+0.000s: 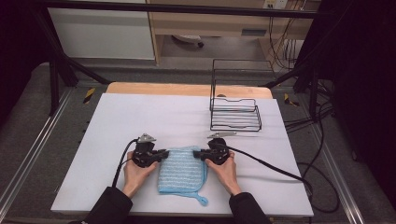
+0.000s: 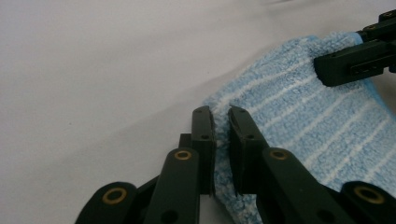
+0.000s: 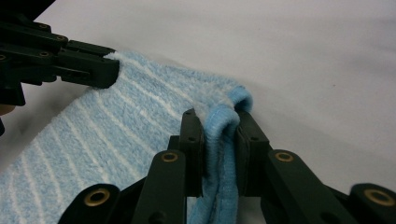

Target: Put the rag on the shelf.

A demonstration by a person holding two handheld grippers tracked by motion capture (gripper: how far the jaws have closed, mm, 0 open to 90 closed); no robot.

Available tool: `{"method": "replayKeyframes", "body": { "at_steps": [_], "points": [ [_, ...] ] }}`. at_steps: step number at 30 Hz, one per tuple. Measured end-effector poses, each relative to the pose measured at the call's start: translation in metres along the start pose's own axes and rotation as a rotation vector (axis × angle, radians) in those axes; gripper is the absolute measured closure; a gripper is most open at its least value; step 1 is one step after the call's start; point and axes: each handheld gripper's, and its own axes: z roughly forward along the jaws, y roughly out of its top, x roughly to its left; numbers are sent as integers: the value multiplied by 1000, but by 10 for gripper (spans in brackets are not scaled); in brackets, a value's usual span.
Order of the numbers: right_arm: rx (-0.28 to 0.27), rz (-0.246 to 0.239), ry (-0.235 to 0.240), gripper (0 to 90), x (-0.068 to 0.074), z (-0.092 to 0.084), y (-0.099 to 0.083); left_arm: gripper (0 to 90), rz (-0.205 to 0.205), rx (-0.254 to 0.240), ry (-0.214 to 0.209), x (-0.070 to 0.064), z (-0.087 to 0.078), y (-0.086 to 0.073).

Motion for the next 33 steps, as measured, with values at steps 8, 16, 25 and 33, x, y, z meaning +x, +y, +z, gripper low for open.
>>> {"method": "replayKeyframes", "body": {
  "at_steps": [8, 16, 25, 33],
  "points": [
    [-49, -5, 15, 773, 7, -10, 2, 818, 31, -68, -23, -5, -20, 3],
    [-115, -28, 27, 774, 16, -25, 7, 818, 56, -141, -26, -13, -37, 6],
    [-198, -49, 41, 776, 23, -44, 14, 817, 88, -230, -31, -23, -53, 12],
    [-273, -71, 43, 778, 27, -63, 20, 817, 108, -290, -40, -33, -62, 18]
  ]
}}
